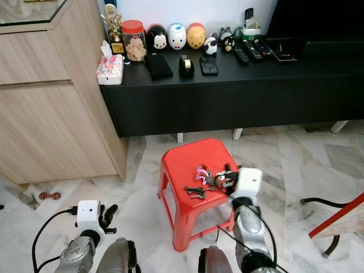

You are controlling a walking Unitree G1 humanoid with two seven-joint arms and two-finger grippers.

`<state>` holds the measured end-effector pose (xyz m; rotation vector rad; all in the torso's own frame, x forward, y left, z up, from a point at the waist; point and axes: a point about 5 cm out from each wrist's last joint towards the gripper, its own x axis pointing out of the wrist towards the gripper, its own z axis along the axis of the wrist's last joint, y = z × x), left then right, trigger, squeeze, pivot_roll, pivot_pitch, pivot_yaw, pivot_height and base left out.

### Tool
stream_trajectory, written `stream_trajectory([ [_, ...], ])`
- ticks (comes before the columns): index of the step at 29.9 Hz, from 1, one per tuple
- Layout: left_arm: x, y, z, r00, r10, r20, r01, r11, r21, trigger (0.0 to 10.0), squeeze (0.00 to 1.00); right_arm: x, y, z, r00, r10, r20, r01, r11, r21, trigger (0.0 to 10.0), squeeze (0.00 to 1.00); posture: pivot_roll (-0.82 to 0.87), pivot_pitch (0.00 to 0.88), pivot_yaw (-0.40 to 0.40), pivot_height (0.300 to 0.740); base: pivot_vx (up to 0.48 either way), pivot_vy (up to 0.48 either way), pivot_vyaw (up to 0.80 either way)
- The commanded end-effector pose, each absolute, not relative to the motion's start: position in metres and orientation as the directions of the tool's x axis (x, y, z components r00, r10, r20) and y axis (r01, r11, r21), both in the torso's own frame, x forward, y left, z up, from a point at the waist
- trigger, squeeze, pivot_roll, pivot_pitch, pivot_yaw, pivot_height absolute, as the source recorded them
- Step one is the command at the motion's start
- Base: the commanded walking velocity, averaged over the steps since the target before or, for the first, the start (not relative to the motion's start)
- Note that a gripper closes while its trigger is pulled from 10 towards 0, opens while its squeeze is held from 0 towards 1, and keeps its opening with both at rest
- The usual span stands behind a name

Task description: Hang keys on a hook

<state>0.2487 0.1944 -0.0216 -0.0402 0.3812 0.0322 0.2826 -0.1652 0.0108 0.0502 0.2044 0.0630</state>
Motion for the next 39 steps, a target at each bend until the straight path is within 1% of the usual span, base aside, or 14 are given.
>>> stream_trajectory([
  [1, 0.244, 0.196, -0.026, 0.918, 0.031, -0.394, -0.050, 0.998, -0.038, 10.0, 0.00, 0.280, -0.170, 0.007, 0.973, 0.052, -0.224, -0.042, 0.998, 0.050, 10.0, 0.00, -0.06, 0.101, -0.029, 0.639, 0.000, 0.000, 0.00],
  [5, 0.244, 0.196, -0.026, 0.919, 0.032, -0.394, -0.051, 0.998, -0.037, 10.0, 0.00, 0.278, -0.174, 0.006, 0.974, 0.019, -0.226, -0.011, 0.999, 0.037, 10.0, 0.00, -0.06, 0.100, -0.027, 0.639, 0.000, 0.000, 0.00],
  [19, 0.245, 0.197, -0.026, 0.919, 0.031, -0.393, -0.047, 0.998, -0.031, 10.0, 0.00, 0.278, -0.167, 0.004, 0.966, 0.055, -0.252, -0.043, 0.998, 0.053, 10.0, 0.00, -0.06, 0.100, -0.028, 0.639, 0.000, 0.000, 0.79],
  [26, 0.246, 0.195, -0.025, 0.921, 0.016, -0.390, -0.034, 0.999, -0.038, 10.0, 0.00, 0.277, -0.172, 0.000, 0.961, 0.023, -0.277, -0.005, 0.998, 0.068, 10.0, 0.00, -0.06, 0.100, -0.026, 0.639, 0.000, 0.000, 0.00],
  [29, 0.246, 0.192, -0.025, 0.920, 0.003, -0.391, -0.023, 0.999, -0.046, 10.0, 0.00, 0.275, -0.182, -0.004, 0.947, -0.071, -0.312, 0.097, 0.993, 0.066, 10.0, 0.00, -0.06, 0.100, -0.027, 0.639, 0.000, 0.000, 0.00],
  [34, 0.246, 0.191, -0.026, 0.918, -0.004, -0.396, -0.015, 0.999, -0.045, 10.0, 0.00, 0.271, -0.194, -0.008, 0.922, -0.163, -0.352, 0.201, 0.977, 0.074, 10.0, 0.00, -0.06, 0.099, -0.027, 0.639, 0.000, 0.000, 0.00],
  [36, 0.246, 0.191, -0.026, 0.917, -0.005, -0.398, -0.014, 0.999, -0.044, 10.0, 0.00, 0.268, -0.198, -0.012, 0.903, -0.197, -0.381, 0.244, 0.966, 0.079, 10.0, 0.00, -0.06, 0.100, -0.027, 0.639, 0.000, 0.000, 0.00],
  [39, 0.246, 0.191, -0.026, 0.917, -0.004, -0.399, -0.015, 0.999, -0.044, 10.0, 0.00, 0.264, -0.200, -0.017, 0.889, -0.203, -0.410, 0.265, 0.959, 0.101, 10.0, 0.00, -0.06, 0.101, -0.027, 0.639, 0.000, 0.000, 0.00],
])
